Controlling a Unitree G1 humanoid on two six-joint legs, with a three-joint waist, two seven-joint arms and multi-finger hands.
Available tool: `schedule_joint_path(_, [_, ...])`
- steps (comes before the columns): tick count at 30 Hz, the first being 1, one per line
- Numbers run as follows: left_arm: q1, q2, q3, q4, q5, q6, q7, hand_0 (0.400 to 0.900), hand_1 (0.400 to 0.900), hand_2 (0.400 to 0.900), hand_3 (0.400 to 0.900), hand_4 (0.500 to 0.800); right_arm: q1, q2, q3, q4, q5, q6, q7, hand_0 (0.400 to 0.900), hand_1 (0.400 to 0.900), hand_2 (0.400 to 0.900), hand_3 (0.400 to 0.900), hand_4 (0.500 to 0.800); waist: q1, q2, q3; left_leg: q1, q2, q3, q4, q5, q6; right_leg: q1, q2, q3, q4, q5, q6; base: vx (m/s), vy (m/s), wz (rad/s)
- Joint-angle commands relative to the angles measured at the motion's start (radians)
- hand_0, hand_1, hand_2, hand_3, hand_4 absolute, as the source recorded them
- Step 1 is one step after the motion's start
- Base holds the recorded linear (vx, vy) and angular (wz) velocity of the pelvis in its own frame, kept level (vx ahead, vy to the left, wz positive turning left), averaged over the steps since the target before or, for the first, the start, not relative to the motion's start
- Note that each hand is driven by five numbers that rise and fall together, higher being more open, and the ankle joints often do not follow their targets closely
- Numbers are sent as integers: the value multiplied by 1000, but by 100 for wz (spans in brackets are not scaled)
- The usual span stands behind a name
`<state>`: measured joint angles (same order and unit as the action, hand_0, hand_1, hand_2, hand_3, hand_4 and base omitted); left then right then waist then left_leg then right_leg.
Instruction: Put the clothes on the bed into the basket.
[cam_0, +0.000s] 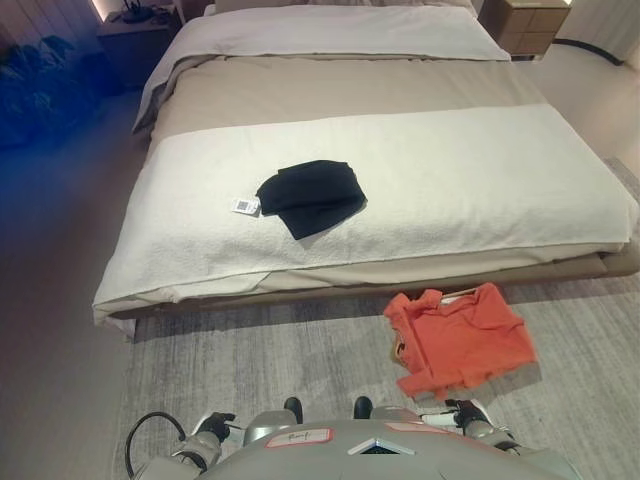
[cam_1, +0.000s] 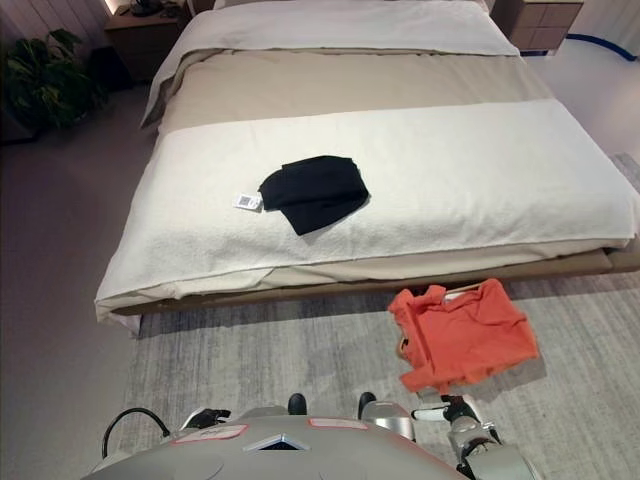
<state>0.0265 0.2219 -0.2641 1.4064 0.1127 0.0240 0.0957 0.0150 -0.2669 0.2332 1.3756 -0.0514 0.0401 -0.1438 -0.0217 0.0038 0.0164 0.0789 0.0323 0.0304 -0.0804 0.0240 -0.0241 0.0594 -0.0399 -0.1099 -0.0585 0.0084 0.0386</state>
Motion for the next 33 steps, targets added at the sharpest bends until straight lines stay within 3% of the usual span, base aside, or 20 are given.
schedule_joint_path(1, [-70, 48, 36, 54, -10, 5, 12, 900, 900, 900, 900, 800, -70, -14, 39, 50, -6, -2, -10, 900, 900, 900, 900, 800, 9, -29, 52, -25, 31, -37, 0, 0, -34, -62, -2, 17, 134, -68, 19, -15, -186, 22])
schedule_joint_path(4, [-68, 68, 50, 70, -8, 12, 4, 900, 900, 900, 900, 800, -70, -25, 46, 54, -13, -6, -8, 900, 900, 900, 900, 800, 18, -56, 80, -99, 32, -59, 145, -21, -41, -67, 16, 20, 143, -78, -6, -8, -192, 13])
schedule_joint_path(5, [-61, 72, 60, 77, -9, 14, 1, 900, 900, 900, 900, 800, -70, -33, 46, 51, -16, -8, -7, 900, 900, 900, 900, 800, 23, -64, 91, -121, 18, -62, 212, -40, -38, -57, 17, 23, 143, -81, -13, 23, -190, -5])
schedule_joint_path(7, [-53, 76, 74, 87, -18, 17, -3, 900, 900, 900, 900, 800, -76, -63, 39, 38, -17, -10, -4, 900, 900, 900, 900, 800, 42, -74, 135, -212, -17, -69, 374, -7, -39, -44, 17, 26, 140, -83, -27, 8, -155, -10])
schedule_joint_path(9, [-56, 75, 76, 86, -36, 13, -2, 900, 900, 900, 900, 800, -88, -90, 33, 35, -15, -8, -13, 900, 900, 900, 900, 800, 59, -72, 162, -320, -53, -86, 370, 11, -34, -35, 16, 27, 130, -93, -27, 84, -80, -12])
schedule_joint_path(10, [-51, 73, 80, 87, -40, 13, -5, 900, 900, 900, 900, 800, -87, -96, 28, 40, -12, -7, -13, 900, 900, 900, 900, 800, 65, -71, 159, -360, -51, -73, 344, 17, -30, -27, 17, 24, 124, -103, -25, 236, -39, -7])
schedule_joint_path(12, [-34, 63, 85, 88, -44, 10, -8, 900, 900, 900, 900, 800, -69, -105, 12, 60, -16, 2, -12, 900, 900, 900, 900, 800, 88, -60, 153, -436, 0, -43, 227, 105, -37, 20, 38, 27, 93, -122, -18, 343, 2, -18])
schedule_joint_path(14, [-18, 53, 82, 85, -50, 8, -8, 900, 900, 900, 900, 800, -64, -104, 16, 67, -21, 3, -16, 900, 900, 900, 900, 800, 120, -61, 151, -470, 6, -56, 119, 140, -41, 70, 46, 56, 76, -150, -13, 407, 19, -46])
schedule_joint_path(16, [0, 47, 87, 88, -54, 9, -6, 900, 900, 900, 900, 800, -61, -102, 23, 71, -28, 4, -17, 900, 900, 900, 900, 800, 140, -55, 144, -510, 43, -65, 30, 179, -60, 116, 51, 98, 74, -189, -3, 439, 52, -53])
schedule_joint_path(19, [20, 37, 93, 79, -53, 6, -9, 900, 900, 900, 900, 800, -61, -94, 27, 62, -31, 2, -10, 900, 900, 900, 900, 800, 160, -49, 126, -550, 106, 11, 5, 226, -90, 189, 46, 142, 67, -227, 4, 479, 134, -51])
schedule_joint_path(22, [39, 40, 108, 77, -52, 6, -10, 900, 900, 900, 900, 800, -65, -84, 28, 61, -28, 4, 0, 900, 900, 900, 900, 800, 201, -57, 100, -542, 123, 10, 21, 267, -96, 267, 7, 184, 62, -256, 23, 575, 238, -76])
schedule_joint_path(24, [48, 50, 113, 79, -55, 11, -12, 900, 900, 900, 900, 800, -68, -78, 25, 56, -27, 6, 4, 900, 900, 900, 900, 800, 219, -69, 80, -517, 104, -15, 32, 287, -81, 293, -37, 196, 87, -267, 38, 566, 307, -55])
schedule_joint_path(25, [49, 59, 121, 89, -54, 5, -16, 900, 900, 900, 900, 800, -74, -75, 23, 53, -30, 3, 9, 900, 900, 900, 900, 800, 217, -74, 67, -510, 94, -20, 40, 316, -84, 296, -54, 191, 110, -258, 53, 564, 344, -10])
schedule_joint_path(26, [40, 63, 121, 97, -59, 8, -20, 900, 900, 900, 900, 800, -73, -71, 19, 45, -27, 0, 10, 900, 900, 900, 900, 800, 217, -89, 56, -516, 79, 1, 77, 313, -80, 291, -85, 182, 145, -180, 81, 530, 299, 0])
schedule_joint_path(28, [13, 80, 123, 96, -69, 15, -18, 900, 900, 900, 900, 800, -79, -65, 25, 33, -27, 0, 15, 900, 900, 900, 900, 800, 225, -113, 35, -485, 42, 17, 89, 285, -51, 223, -128, 183, 268, 22, 109, 477, 276, 6])
schedule_joint_path(29, [4, 88, 120, 86, -69, 13, -21, 900, 900, 900, 900, 800, -84, -61, 32, 21, -32, -4, 23, 900, 900, 900, 900, 800, 219, -115, 31, -473, 20, 33, 87, 269, -34, 188, -128, 187, 361, 131, 109, 456, 312, 23])
schedule_joint_path(31, [-12, 100, 109, 76, -67, 15, -18, 900, 900, 900, 900, 800, -94, -60, 41, 14, -28, -2, 23, 900, 900, 900, 900, 800, 209, -89, 34, -415, 5, 27, 67, 232, 2, 95, -105, 162, 505, 202, 96, 409, 308, 28])
schedule_joint_path(33, [-28, 110, 98, 69, -59, 12, -14, 900, 900, 900, 900, 800, -102, -56, 42, -1, -20, -8, 14, 900, 900, 900, 900, 800, 175, -78, 50, -339, -32, 10, 24, 199, 30, 24, -80, 125, 587, 178, 86, 356, 230, 36])
